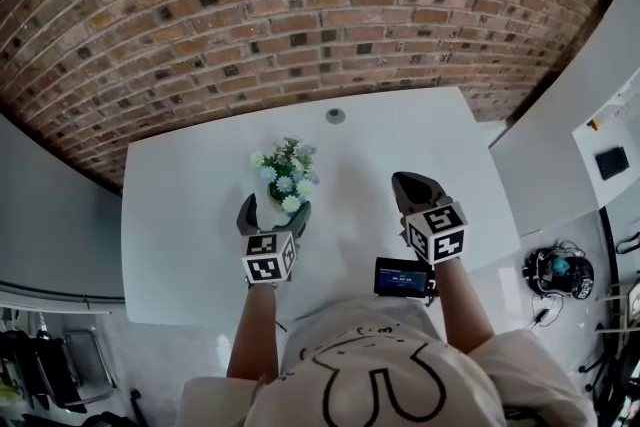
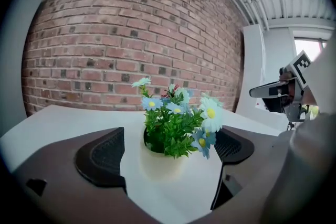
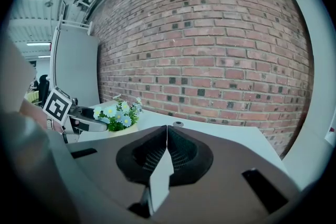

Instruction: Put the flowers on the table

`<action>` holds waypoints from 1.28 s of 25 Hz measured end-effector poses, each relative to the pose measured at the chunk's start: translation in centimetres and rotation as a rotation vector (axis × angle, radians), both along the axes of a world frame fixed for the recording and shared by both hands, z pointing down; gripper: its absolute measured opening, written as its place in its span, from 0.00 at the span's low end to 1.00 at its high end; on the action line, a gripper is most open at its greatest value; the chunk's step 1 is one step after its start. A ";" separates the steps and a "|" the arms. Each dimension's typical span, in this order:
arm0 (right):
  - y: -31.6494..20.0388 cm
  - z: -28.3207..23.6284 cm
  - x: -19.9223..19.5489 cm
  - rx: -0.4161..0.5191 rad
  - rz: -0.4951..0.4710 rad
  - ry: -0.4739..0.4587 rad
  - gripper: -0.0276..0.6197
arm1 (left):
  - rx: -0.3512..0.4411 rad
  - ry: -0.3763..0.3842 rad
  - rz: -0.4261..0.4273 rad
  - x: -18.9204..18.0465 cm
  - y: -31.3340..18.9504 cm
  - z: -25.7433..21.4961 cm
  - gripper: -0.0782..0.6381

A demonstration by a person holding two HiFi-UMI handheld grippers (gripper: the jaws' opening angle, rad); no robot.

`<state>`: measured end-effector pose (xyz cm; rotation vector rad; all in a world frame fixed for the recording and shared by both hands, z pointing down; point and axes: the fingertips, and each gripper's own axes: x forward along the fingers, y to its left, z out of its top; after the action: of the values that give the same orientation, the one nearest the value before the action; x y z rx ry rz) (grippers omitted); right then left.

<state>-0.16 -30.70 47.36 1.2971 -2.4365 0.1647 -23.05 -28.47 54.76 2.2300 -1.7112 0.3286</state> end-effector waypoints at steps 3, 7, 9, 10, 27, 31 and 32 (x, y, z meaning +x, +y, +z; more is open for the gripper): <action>0.8 -0.2 -0.1 0.006 0.009 0.012 0.06 | 0.003 0.000 0.013 -0.1 0.5 -0.8 0.83; 1.6 -0.5 0.2 0.018 0.023 0.038 0.06 | 0.015 0.007 0.006 -0.4 1.2 -2.3 0.83; 2.0 -0.8 0.3 0.024 0.026 0.054 0.06 | 0.022 0.012 -0.007 -0.7 1.7 -3.0 0.83; 2.1 -0.9 0.4 0.023 0.028 0.052 0.06 | 0.024 0.011 -0.012 -0.8 1.9 -3.3 0.83; 4.9 -3.2 -0.4 0.099 0.049 -0.098 0.06 | 0.257 -0.048 -0.054 -4.4 5.3 -13.2 0.83; 5.5 -5.3 -1.5 0.175 0.022 -0.088 0.06 | 0.308 -0.055 0.013 -4.2 6.3 -14.8 0.83; 5.6 -5.8 -1.7 0.194 0.019 -0.085 0.06 | 0.315 -0.055 0.039 -3.9 6.5 -15.0 0.83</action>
<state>-1.85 -25.07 41.54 1.4210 -2.5654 -0.0127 -26.96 -21.92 39.74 2.4969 -1.8602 0.1366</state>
